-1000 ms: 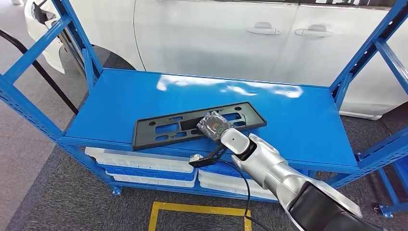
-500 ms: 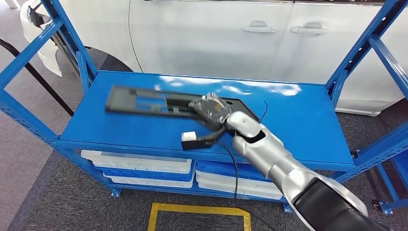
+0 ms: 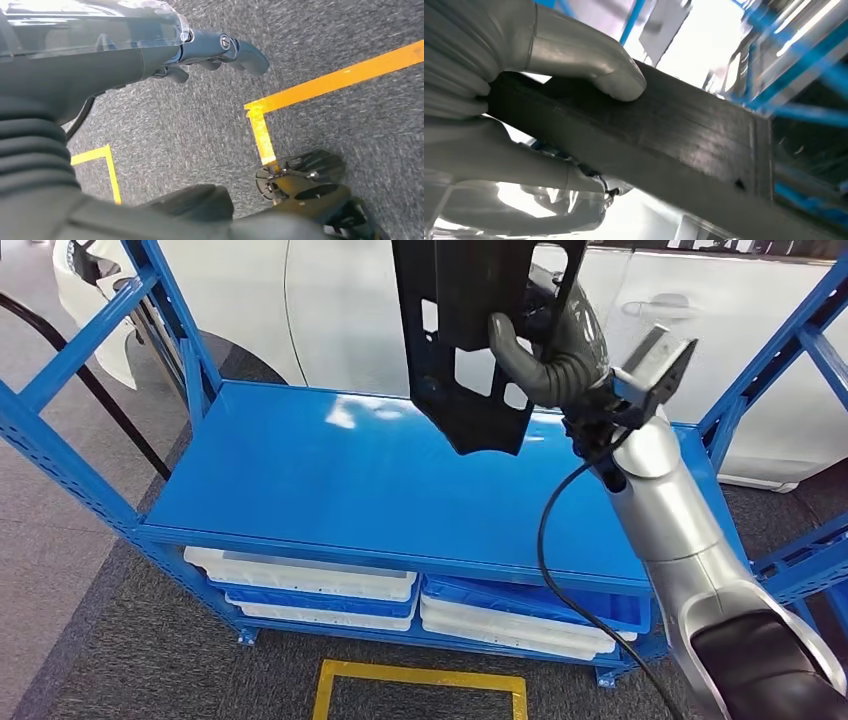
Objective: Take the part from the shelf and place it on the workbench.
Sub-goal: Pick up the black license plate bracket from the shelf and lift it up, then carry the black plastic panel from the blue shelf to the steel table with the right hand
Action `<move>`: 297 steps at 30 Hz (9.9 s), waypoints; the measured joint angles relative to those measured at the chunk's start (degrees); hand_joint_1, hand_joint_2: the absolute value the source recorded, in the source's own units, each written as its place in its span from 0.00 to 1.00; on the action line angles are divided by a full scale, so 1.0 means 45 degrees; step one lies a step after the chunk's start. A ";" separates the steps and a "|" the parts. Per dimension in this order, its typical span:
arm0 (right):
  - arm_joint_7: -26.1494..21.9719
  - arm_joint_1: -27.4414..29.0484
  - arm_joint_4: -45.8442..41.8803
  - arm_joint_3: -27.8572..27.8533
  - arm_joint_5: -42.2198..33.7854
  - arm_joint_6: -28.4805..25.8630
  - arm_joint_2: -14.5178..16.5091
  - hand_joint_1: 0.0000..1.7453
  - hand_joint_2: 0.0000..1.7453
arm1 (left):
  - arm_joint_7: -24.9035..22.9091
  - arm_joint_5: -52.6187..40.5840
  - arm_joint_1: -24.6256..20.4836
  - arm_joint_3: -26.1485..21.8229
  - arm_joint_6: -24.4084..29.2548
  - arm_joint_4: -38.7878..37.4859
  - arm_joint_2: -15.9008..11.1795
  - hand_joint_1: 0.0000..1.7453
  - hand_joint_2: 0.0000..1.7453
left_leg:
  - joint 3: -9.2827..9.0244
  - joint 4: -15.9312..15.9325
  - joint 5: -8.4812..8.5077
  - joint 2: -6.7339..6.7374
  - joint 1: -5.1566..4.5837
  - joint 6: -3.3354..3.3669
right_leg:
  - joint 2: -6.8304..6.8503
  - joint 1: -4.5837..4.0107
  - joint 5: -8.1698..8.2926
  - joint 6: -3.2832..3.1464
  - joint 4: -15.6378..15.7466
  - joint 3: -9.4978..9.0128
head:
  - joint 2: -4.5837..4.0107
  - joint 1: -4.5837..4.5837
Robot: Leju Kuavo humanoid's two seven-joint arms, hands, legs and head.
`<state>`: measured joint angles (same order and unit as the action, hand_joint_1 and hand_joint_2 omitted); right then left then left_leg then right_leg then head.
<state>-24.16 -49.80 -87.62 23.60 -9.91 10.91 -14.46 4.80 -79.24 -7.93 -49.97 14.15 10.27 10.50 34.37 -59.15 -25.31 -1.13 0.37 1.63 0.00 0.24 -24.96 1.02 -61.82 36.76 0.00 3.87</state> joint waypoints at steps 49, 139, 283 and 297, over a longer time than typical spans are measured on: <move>0.0464 0.8261 -0.3829 -0.0895 -0.1867 0.1936 0.0614 1.00 1.00 | -0.0601 -0.0006 -0.0012 -0.0072 0.0168 0.0015 -0.0120 0.00 1.00 | -0.0381 0.0080 -0.0267 -0.0259 0.0018 -0.0225 | -0.0776 0.0073 0.0073 0.0031 0.0821 -0.0480 | 0.0000 0.0001; 0.0817 0.8380 -0.4180 -0.1726 -0.1644 0.2174 0.1488 1.00 1.00 | -0.0332 0.0311 0.0107 -0.0277 -0.0430 0.0065 -0.0149 0.00 1.00 | -0.1185 0.0176 -0.0758 -0.0429 0.0104 -0.0440 | -0.0854 0.0022 0.0394 -0.0161 0.0895 -0.0279 | 0.0000 0.0001; 0.0325 0.8934 -0.3765 -0.2207 -0.0942 0.2672 0.1792 1.00 1.00 | 0.1235 0.5395 0.0297 -0.4796 0.1590 0.0408 -0.1081 0.00 1.00 | -0.1071 0.0227 -0.0920 0.1286 0.0068 -0.0791 | 0.0289 0.0086 0.0023 -0.0461 0.0719 -0.0275 | 0.0000 0.0000; 0.0771 0.8837 -0.4012 -0.2202 -0.0994 0.2588 0.1847 1.00 1.00 | 0.0154 0.4757 0.0375 -0.4266 0.1204 0.0403 -0.0679 0.00 1.00 | -0.0497 0.0357 -0.0210 -0.0450 0.0041 -0.0359 | -0.1575 0.0042 0.0040 -0.0275 0.0715 -0.0291 | 0.0000 0.0000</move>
<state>-20.69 -10.04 -105.67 13.69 -14.39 22.56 -6.14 5.49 -57.83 -6.24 -69.16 19.57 12.09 7.45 32.14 -57.54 -26.26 -3.16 0.56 0.01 -7.08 0.43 -24.78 -0.22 -58.61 35.45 0.00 3.87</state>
